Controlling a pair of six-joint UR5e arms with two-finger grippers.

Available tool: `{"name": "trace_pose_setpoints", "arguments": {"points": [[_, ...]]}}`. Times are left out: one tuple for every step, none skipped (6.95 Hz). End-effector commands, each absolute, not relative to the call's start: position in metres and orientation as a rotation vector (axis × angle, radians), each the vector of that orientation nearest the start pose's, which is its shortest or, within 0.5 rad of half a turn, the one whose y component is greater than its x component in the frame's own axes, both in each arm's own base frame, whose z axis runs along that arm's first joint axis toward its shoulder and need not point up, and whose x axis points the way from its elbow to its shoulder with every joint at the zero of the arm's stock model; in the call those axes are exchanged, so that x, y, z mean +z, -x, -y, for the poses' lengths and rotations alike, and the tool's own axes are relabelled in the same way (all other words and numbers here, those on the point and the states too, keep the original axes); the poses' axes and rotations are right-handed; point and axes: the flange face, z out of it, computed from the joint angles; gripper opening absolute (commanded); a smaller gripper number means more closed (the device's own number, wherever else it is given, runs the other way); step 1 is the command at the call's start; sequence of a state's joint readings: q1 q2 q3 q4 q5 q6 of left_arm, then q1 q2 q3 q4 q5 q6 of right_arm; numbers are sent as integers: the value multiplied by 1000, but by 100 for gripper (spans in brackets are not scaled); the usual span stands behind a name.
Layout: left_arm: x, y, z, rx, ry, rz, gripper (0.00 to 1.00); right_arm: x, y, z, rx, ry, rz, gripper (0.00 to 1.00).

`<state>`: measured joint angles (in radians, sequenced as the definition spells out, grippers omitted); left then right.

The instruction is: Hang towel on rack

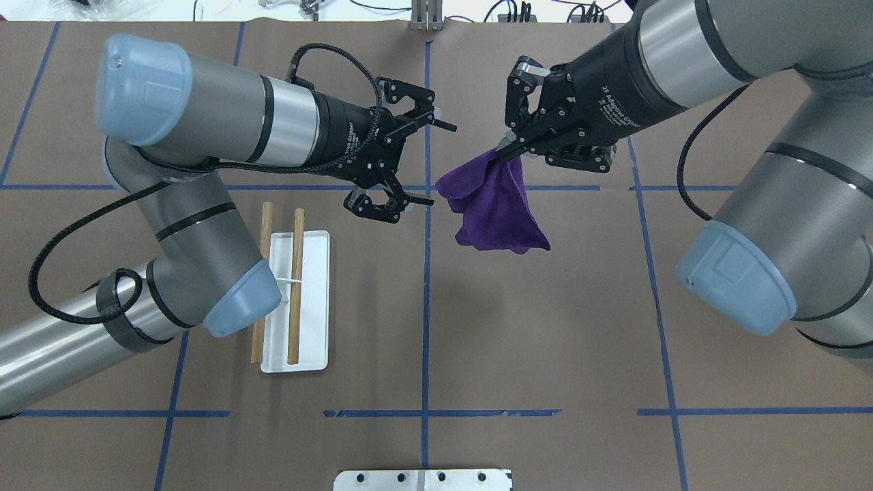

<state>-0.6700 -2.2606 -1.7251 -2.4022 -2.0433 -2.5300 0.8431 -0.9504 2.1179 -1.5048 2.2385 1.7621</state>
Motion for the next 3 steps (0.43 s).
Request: {"name": "trace_pose_setpoints", "arguments": {"points": [[79,-436,438,-833,607,-1640,80,78,284,425,468,169,1315,0],[79,-436,438,-831,605,-1641,77,79,284,425,468,171,1314,0],[80,-437,438,-831,603,-1639,77,77,282,423,464,167,1320,0]]}}
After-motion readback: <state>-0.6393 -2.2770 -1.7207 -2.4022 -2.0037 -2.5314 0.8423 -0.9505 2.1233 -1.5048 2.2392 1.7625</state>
